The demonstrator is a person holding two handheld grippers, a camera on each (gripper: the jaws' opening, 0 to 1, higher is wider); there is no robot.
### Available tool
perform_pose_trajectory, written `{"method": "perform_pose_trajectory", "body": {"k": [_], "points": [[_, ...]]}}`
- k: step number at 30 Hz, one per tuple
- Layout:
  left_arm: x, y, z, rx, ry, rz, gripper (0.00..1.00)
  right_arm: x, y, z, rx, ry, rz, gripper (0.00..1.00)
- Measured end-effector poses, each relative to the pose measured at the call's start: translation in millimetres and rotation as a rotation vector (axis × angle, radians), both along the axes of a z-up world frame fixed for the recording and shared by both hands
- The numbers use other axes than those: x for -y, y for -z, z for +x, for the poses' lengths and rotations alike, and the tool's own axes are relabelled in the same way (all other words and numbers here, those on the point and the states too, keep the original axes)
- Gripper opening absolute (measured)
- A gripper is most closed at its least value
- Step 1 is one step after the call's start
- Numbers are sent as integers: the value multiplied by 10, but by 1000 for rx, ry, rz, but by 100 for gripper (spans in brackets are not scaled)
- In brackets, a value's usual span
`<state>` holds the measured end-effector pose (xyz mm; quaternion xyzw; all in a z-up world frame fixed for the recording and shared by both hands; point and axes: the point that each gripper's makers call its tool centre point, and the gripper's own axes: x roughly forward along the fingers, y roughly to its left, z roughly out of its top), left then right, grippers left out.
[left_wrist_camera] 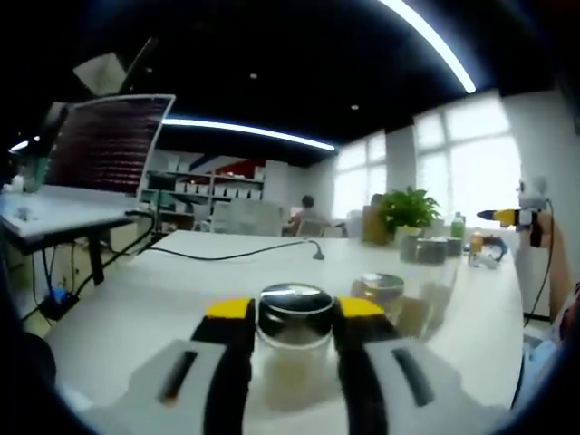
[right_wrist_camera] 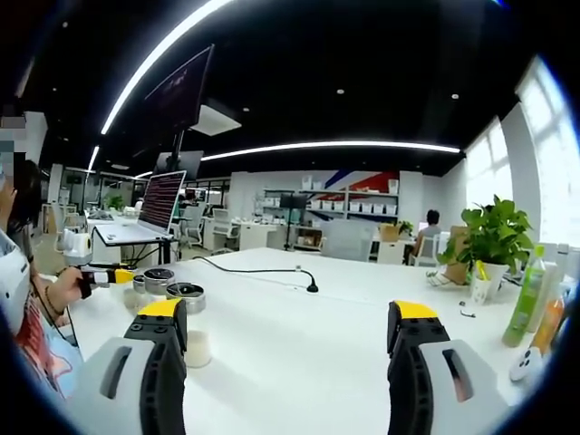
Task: Rotate the seasoning bottle until the label or dispensing opening points toward the visible target arrow and the bottle remains upright within the marked orientation range
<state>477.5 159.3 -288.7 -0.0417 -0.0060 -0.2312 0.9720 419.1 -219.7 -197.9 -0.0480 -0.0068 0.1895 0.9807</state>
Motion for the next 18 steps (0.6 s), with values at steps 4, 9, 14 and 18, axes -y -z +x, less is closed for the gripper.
{"method": "perform_pose_trajectory", "body": {"k": [4, 9, 14, 18], "points": [[12, 3, 4, 13, 11, 0, 35, -18, -1, -5, 0, -5, -3, 95], [15, -4, 5, 18, 21, 4, 35, -42, 13, -4, -6, -13, -5, 94], [13, -7, 13, 18, 44, 9, 35, -22, 20, -2, -5, -8, -17, 94], [2, -5, 16, 14, 71, 12, 35, -13, 31, 5, -10, -8, -15, 94]]}}
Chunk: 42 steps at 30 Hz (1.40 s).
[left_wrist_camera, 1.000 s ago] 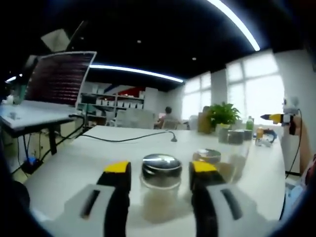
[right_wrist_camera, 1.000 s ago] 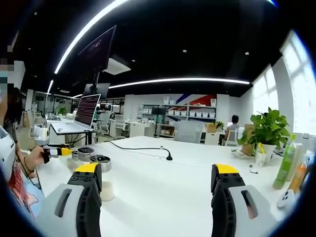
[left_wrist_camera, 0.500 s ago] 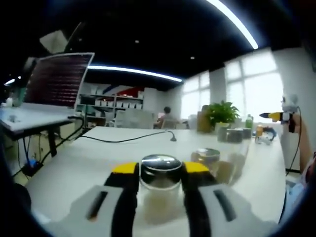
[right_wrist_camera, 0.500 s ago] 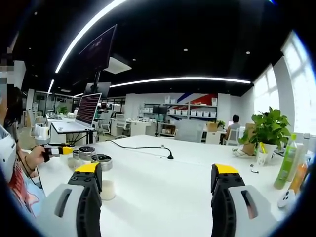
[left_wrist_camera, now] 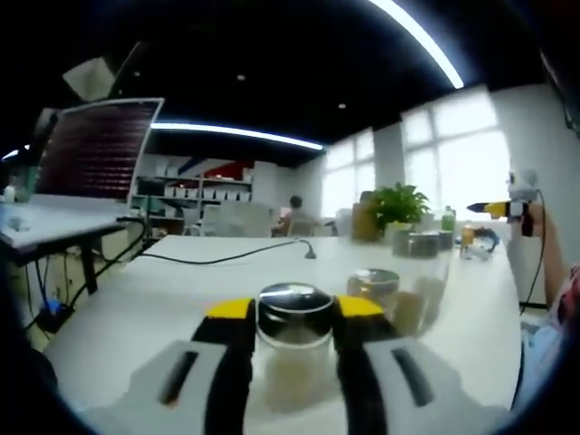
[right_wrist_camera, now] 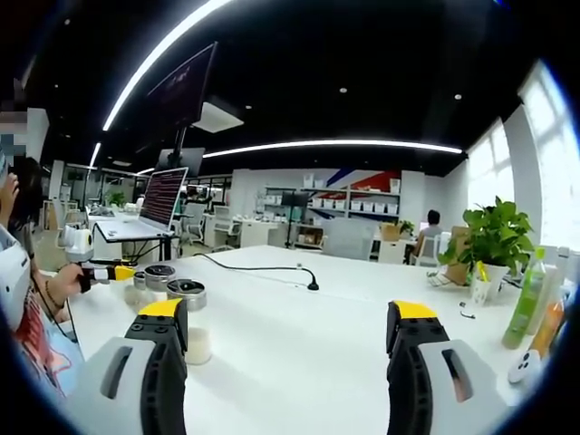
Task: Rotate the seasoning bottle until the label or dispensing opening points toward the visible target arrow and the bottle remains upright within the marked orientation range
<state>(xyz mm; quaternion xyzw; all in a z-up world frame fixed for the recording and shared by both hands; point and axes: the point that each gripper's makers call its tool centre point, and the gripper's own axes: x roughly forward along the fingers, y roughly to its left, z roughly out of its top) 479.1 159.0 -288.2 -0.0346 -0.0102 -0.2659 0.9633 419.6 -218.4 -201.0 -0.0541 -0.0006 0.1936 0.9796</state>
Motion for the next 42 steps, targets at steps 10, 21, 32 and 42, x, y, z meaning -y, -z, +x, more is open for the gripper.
{"method": "perform_pose_trajectory", "body": {"k": [10, 21, 32, 42], "points": [[9, 0, 16, -9, 88, 11, 35, 5, 4, 2, -3, -4, 1, 93], [42, 12, 42, -24, 253, 33, 35, 47, 14, 13, -3, -1, -18, 93], [98, 27, 22, -45, 387, 55, 35, 40, -41, -13, 27, -33, -23, 94], [125, 41, -35, -63, 484, 37, 35, 114, -38, -19, 17, -4, -12, 93]]}}
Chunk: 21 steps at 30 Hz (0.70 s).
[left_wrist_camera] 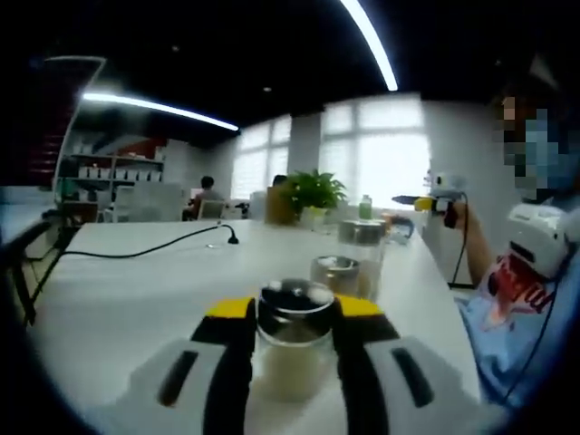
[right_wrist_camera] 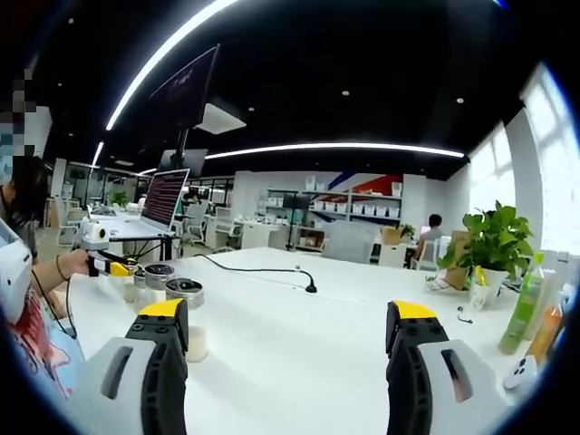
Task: Rotate the seasoning bottle until the label or dispensing opening points toward the visible target arrow and the bottle remains upright within the marked orientation range
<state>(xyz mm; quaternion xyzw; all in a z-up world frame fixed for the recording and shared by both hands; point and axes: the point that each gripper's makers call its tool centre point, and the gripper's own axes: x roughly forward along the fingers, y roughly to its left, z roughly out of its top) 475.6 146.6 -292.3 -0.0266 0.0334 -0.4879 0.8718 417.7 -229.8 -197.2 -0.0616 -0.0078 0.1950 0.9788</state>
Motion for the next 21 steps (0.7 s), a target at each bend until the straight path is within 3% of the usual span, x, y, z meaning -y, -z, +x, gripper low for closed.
{"method": "perform_pose_trajectory", "body": {"k": [12, 21], "points": [[41, 18, -16, -17, 47, 45, 35, 28, 40, 41, -16, -2, 13, 91], [33, 24, -21, -20, 77, 30, 35, -43, 64, 39, -31, -33, 31, 91]]}}
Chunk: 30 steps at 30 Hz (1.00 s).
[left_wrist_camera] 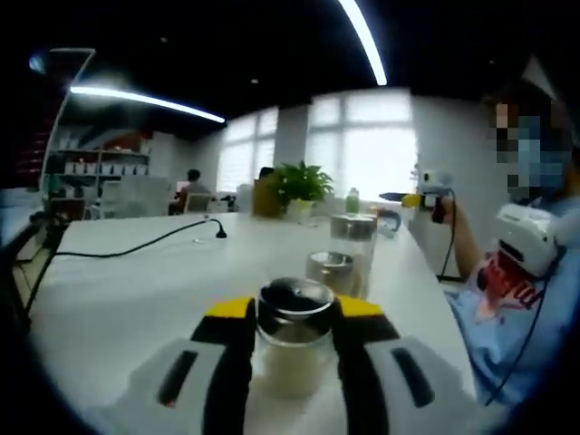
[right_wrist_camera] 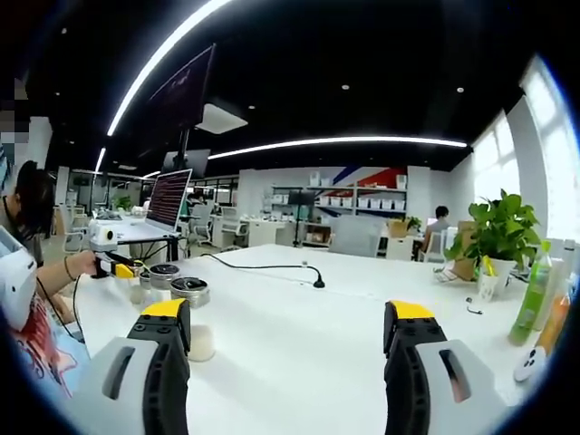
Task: Rotate the seasoning bottle until the label or dispensing opening points toward the visible target arrow and the bottle remains upright within the marked orientation range
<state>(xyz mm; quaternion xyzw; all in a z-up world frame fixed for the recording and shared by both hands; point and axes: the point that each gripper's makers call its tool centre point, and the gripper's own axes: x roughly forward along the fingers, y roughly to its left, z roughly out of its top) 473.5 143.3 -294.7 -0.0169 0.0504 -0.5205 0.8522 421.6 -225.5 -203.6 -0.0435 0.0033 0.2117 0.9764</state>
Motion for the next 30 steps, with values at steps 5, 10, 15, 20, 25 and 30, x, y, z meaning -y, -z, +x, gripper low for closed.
{"method": "perform_pose_trajectory", "body": {"k": [5, 10, 15, 20, 25, 30], "points": [[3, 4, -6, -1, 34, 9, 35, 0, -4, -12, 1, 16, -21, 90], [-3, -1, -28, -19, 58, -19, 36, -31, 13, -11, -7, 4, -21, 90], [-29, -33, -84, -12, 62, -61, 48, -47, 39, -14, -19, -1, -29, 90], [-46, -117, -150, 9, 34, -77, 53, -23, 35, -27, -17, 10, -43, 90], [-82, -92, -109, 22, -27, -54, 53, -52, 7, -71, -13, 17, -55, 90], [-170, -95, -112, -8, -91, -63, 59, -121, -38, -112, 2, 4, -68, 90]]}}
